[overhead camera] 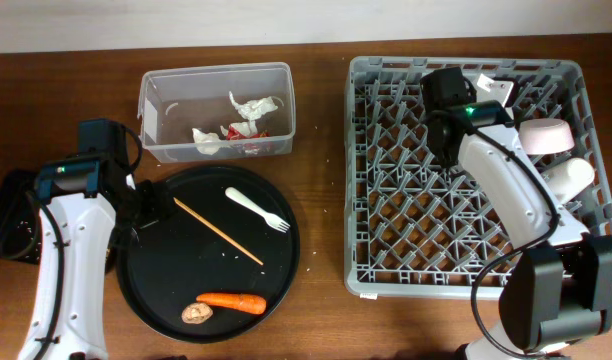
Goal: Sort waste into correct bins and load items into the dishwasher rack
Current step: 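Carry the plate to the rack and stand it upright at the back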
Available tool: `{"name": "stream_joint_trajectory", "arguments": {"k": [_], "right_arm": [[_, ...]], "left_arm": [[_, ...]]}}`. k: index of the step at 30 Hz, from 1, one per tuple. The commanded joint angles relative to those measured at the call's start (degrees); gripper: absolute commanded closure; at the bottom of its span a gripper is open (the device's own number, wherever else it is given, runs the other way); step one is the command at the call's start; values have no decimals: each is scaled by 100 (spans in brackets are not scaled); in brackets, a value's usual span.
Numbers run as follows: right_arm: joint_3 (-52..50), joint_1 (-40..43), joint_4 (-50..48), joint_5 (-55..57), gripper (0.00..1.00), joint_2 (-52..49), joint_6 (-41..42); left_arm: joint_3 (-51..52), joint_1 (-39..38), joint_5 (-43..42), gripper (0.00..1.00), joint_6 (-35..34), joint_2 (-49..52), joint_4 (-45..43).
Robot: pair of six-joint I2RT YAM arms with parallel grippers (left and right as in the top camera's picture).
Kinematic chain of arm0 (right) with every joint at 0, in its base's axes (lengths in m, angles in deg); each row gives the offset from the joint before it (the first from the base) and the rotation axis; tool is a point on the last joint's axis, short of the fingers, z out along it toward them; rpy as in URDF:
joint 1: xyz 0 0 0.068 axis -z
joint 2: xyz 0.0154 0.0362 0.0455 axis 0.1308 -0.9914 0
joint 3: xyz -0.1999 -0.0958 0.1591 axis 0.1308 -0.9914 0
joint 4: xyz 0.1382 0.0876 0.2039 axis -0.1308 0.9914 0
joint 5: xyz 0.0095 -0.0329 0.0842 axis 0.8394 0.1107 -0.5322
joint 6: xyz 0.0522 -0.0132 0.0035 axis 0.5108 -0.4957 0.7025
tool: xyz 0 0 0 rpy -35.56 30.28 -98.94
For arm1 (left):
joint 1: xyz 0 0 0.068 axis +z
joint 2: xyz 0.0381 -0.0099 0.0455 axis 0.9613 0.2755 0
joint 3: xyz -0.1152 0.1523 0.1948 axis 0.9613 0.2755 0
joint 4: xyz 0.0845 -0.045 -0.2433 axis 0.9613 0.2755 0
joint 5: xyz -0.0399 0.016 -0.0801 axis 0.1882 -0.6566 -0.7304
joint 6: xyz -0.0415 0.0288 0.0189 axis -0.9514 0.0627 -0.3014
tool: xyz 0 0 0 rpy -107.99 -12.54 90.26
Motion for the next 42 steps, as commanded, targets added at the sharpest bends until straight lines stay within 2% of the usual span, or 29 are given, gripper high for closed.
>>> {"name": "stream_joint_trajectory", "arguments": {"k": [1,3,4,7,8,13,16,17,18,19,20,21,22,24,26,29,32,35,37,38,42], "right_arm": [[83,-258,0,-754,96,7,63],[85,-564,-7,-761,94,7,63],[85,-721,-2,-761,87,7,61],[85,-1152,160,-758,37,7,46],[87,-1209,229,-761,30,13,48],[87,-1237,708,-916,25,911,369],[87,-1231,710,-1440,23,1888,369],[87,-1189,682,-1467,24,2144,369],[87,-1088,660,-1464,30,2253,367],[87,-898,654,-1469,42,2282,369],[87,-568,640,-1532,66,2260,372],[87,-280,579,-1729,96,2225,369],[87,328,256,-2345,96,2166,245],[87,981,-203,-3084,96,2138,-90],[87,1862,-815,-4485,96,2065,-632],[87,2739,-1064,-5499,96,1554,-752],[87,2964,-1178,-6127,96,866,-1021],[87,2946,-1432,-7534,96,356,-1641],[87,2811,-1386,-9420,96,144,-2924],[87,2715,-1241,-9652,96,136,-3237],[87,2575,-1060,-9541,96,138,-3254]], "left_arm": [[-46,11,39,4,-79,-7,-11],[-46,11,37,4,-79,-7,-9],[-46,11,35,4,-79,-7,-9],[-46,11,24,4,-76,-7,-7],[-46,11,24,4,-76,-7,-9],[-46,11,24,4,-76,-7,-7],[-46,11,24,4,-76,-7,-2],[-46,9,22,4,-76,-7,-2],[-46,11,24,4,-76,-7,0],[-46,11,24,4,-76,-7,0],[-46,11,24,4,-76,-7,7],[-46,11,24,4,-76,-7,13],[-46,11,24,4,-76,-7,13],[-46,11,24,4,-76,-7,11],[-46,11,24,4,-76,-7,11],[-46,11,24,4,-76,-7,7],[-46,11,24,4,-76,-7,9],[-46,11,24,4,-76,-7,9],[-46,9,24,4,-79,-7,9],[-46,11,22,4,-76,-7,9],[-46,11,24,4,-76,-7,13]]}}
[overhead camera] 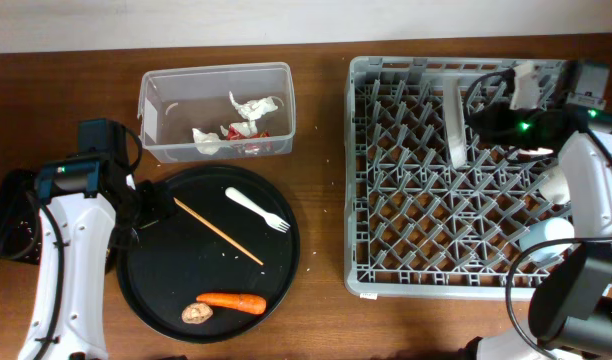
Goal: Sort waste into correct bins and load items into the dishwasher rack
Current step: 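Carry the plate to the rack and stand it upright at the back, then grasp the wooden chopstick on the black tray with the right gripper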
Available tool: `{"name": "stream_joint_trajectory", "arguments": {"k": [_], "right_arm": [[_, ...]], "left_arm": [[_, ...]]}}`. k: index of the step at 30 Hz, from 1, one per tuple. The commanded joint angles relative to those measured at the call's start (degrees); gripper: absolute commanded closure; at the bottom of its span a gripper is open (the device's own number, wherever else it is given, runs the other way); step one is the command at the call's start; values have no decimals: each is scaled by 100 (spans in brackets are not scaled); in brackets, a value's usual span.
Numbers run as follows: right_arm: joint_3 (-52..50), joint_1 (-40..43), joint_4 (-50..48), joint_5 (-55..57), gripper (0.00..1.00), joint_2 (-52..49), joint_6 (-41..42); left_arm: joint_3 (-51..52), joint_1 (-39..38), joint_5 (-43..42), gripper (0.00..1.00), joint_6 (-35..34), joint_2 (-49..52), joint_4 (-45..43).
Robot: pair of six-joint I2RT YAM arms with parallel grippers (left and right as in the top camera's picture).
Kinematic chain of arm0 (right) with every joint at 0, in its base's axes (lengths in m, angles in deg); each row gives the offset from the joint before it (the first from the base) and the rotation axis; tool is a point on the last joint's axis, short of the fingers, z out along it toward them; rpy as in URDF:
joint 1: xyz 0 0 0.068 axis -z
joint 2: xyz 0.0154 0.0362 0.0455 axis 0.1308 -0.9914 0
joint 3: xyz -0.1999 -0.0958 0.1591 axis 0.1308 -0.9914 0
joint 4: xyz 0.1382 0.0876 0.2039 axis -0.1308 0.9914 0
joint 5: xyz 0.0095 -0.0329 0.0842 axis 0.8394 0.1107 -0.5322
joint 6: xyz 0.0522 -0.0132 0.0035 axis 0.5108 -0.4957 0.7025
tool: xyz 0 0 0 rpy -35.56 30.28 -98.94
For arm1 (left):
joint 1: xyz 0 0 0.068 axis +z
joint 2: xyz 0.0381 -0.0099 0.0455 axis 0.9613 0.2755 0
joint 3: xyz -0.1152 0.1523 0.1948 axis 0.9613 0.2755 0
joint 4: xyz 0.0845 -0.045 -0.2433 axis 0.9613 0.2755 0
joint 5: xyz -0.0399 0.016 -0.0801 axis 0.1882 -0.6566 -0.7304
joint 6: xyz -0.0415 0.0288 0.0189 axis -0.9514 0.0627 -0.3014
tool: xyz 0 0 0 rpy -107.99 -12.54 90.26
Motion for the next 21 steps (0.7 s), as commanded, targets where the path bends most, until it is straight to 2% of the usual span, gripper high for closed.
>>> {"name": "stream_joint_trajectory", "arguments": {"k": [1,4,8,10,12,15,18,21], "right_arm": [[50,-11,72,-247,96,-17,-273],[50,-2,297,382,95,138,-214],[50,-15,448,1047,94,857,177],[50,-98,734,1051,88,1300,173],[50,-400,1370,1051,72,1735,168],[50,-1196,2304,1051,67,1941,83],[44,-2184,2763,1172,62,1910,-127],[44,-3254,2774,1237,47,1851,-131]], "left_arm": [[-46,9,26,4,-76,-7,7],[-46,11,26,4,-76,-7,4],[-46,11,26,3,-76,-7,4],[-46,11,26,3,-76,-7,7],[-46,11,22,2,-76,-7,7],[-46,11,-181,1,-76,-7,72],[-37,9,-199,1,-76,-7,111],[52,-7,-223,1,-76,0,111]]}}
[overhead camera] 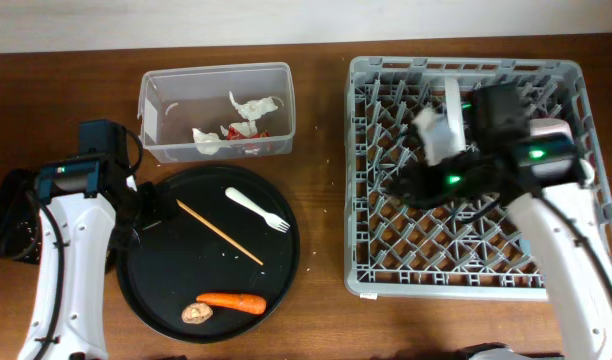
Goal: Sort waste into correct bins and load items into the dishwasher rack
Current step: 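Grasp the wooden chopstick on the black tray with the right gripper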
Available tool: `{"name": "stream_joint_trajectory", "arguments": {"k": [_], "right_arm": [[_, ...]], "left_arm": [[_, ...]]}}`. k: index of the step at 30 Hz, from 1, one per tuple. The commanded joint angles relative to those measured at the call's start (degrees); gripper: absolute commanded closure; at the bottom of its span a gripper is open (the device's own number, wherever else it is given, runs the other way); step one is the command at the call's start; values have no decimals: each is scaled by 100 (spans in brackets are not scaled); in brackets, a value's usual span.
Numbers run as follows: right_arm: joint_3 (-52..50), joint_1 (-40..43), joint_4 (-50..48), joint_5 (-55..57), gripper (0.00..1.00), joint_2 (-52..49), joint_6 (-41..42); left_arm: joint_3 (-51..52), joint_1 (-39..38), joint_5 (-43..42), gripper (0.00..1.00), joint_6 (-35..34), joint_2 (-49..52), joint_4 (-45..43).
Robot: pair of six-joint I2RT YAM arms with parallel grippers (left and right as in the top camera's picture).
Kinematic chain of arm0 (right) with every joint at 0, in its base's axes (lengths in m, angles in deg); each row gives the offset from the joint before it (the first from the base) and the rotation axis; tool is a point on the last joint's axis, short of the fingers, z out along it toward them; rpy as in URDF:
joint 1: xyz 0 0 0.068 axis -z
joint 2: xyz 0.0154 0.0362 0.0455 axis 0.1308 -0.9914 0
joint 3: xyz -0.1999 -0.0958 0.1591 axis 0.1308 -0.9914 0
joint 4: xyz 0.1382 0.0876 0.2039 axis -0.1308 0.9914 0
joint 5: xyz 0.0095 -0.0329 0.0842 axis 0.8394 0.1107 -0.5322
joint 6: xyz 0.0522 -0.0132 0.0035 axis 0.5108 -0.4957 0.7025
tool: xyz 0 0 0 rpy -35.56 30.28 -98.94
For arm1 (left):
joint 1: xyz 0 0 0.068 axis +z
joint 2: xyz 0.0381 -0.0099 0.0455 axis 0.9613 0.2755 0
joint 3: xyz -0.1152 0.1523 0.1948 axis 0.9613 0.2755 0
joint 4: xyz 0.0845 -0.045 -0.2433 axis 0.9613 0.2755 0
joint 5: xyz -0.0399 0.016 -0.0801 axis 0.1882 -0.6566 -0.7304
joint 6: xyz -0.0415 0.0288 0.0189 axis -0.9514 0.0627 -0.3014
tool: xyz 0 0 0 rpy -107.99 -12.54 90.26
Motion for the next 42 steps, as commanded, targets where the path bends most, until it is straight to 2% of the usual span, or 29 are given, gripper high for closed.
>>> {"name": "stream_joint_trajectory", "arguments": {"k": [1,5,7,10,13,17,19,22,28,29,36,39,42], "right_arm": [[17,-916,-20,243,45,-116,-57],[17,-2052,-457,573,45,-588,-59],[17,-2636,-896,719,41,-973,-59],[17,-3307,-1589,1043,34,-1615,101],[20,-3912,-2581,1375,31,-2378,245],[17,-4457,-3934,1451,32,-3104,245],[20,-4747,-4341,2011,32,-3447,249],[17,-4953,-4511,2723,44,-3777,553],[17,-4953,-4542,3021,49,-4251,743],[17,-4953,-4540,3099,52,-4256,745],[17,-4953,-4238,3156,89,-4321,898],[17,-4953,-4197,3156,95,-4319,1064],[50,-4918,-4065,3213,96,-3989,1215]], "left_arm": [[111,-7,-66,1,-57,0,2],[444,0,7,1,-59,0,-125],[481,94,457,1,-236,0,-125],[481,647,326,1,-234,0,-127],[481,1276,-201,1,-229,0,-125],[481,1386,-223,1,-236,0,-138],[481,1386,-221,1,-236,0,-142],[481,1386,-223,1,-234,0,-144],[481,1386,-225,1,-234,0,-144],[481,1386,-227,1,-234,0,-144],[481,1386,-243,1,-232,0,-146],[481,1386,-243,1,-232,0,-146],[481,1386,-240,1,-232,0,-149]]}}
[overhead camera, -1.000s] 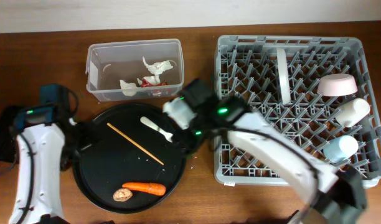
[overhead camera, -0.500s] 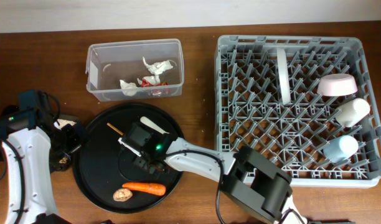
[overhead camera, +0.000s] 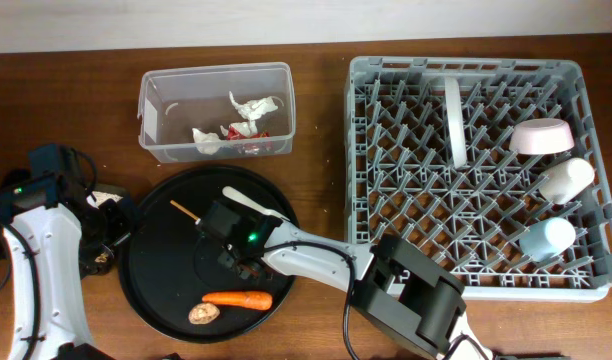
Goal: Sort waste into correct bins and load items into the dishwasher rack
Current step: 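Grasp the wooden chopstick on the black tray with the right gripper, then place the chopstick into the rack's left side and release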
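My right gripper [overhead camera: 229, 238] has reached across onto the black round tray [overhead camera: 156, 290] and sits over the middle of the wooden chopstick [overhead camera: 182, 208], of which only the left end shows. Its jaws are hidden under the wrist. The white plastic fork [overhead camera: 248, 201] lies just behind the gripper, its tines covered by the arm. An orange carrot [overhead camera: 236, 298] and a brown food scrap [overhead camera: 200, 314] lie at the tray's front. My left gripper [overhead camera: 98, 228] hangs off the tray's left edge; its state is unclear.
The clear plastic bin [overhead camera: 161, 95] with crumpled paper waste stands behind the tray. The grey dishwasher rack [overhead camera: 361, 180] on the right holds an upright white plate [overhead camera: 453, 120], a pink bowl [overhead camera: 541, 135] and two white cups [overhead camera: 566, 180].
My right arm was over the middle of the rack; it now stretches left across the tray, with the gripper on the chopstick. My left arm has drawn back to the left, off the tray's edge.
My right gripper was at the rack's back beside a white plate. Then the plate stood upright in the rack and the gripper was at the back right corner. It was then over the rack's middle, and now it is over the tray. My left arm stayed still until it drew back.
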Available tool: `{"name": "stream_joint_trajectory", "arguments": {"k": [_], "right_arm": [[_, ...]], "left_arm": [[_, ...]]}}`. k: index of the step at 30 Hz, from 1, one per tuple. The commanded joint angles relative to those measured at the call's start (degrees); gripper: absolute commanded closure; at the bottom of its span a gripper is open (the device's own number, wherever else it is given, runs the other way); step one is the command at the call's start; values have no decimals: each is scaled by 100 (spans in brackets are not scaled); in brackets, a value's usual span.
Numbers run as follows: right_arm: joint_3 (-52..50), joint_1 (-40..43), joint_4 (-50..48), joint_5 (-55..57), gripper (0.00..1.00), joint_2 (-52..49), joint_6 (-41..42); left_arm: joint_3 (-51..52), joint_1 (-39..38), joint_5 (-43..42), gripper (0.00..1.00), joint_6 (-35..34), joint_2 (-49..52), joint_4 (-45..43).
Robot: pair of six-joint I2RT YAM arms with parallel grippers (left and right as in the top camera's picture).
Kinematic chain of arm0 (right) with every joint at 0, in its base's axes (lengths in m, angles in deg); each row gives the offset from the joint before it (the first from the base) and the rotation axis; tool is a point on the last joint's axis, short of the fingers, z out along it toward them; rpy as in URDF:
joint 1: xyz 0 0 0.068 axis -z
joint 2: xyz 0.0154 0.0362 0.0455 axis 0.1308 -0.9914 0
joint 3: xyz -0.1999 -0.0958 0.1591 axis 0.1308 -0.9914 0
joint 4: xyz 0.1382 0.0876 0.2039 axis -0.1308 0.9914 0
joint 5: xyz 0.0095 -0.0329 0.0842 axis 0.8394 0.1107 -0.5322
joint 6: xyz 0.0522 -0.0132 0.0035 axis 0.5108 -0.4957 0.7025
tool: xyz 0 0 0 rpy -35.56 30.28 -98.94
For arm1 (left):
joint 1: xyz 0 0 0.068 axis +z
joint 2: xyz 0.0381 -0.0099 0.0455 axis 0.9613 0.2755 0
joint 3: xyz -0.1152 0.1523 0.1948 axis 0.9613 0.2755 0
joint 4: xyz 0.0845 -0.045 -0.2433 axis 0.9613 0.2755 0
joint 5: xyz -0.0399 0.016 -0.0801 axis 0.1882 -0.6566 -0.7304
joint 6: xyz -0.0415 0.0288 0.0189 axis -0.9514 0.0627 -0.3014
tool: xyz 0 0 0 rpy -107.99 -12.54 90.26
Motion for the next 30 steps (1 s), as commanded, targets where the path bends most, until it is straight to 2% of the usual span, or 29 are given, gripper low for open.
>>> {"name": "stream_joint_trajectory", "arguments": {"k": [1,4,7,9,11,13,17,21,26,28,29,30], "right_arm": [[96,133,330,708,96,671,264],[173,341,673,1298,96,1534,365],[173,881,1414,1521,96,2540,1054],[170,1519,2201,1550,96,3062,1707],[170,2317,3104,1545,96,3200,2404],[-35,2957,3565,1379,96,3187,2704],[-872,3226,3340,1147,96,3187,2710],[-1856,3217,2597,634,96,3185,2719],[-2131,3217,2518,638,95,3185,2789],[-2131,3215,2518,638,66,3185,2789],[-2124,3217,2518,640,59,3187,2787],[-2087,3217,2522,638,58,3191,2785]], "left_arm": [[24,24,-68,1,-79,0,-11],[24,24,-68,1,-79,0,-13],[24,24,-68,1,-79,0,-11],[24,24,-68,0,-79,0,-11],[24,24,-68,1,-79,0,-9],[24,24,-68,1,-79,0,-11],[24,24,-68,1,-79,0,-4],[24,24,-68,1,-79,0,-7],[24,24,-68,1,-79,0,-9],[24,24,-68,1,-79,0,-9],[24,24,-68,1,-79,0,-9],[24,24,-68,1,-79,0,-9]]}}
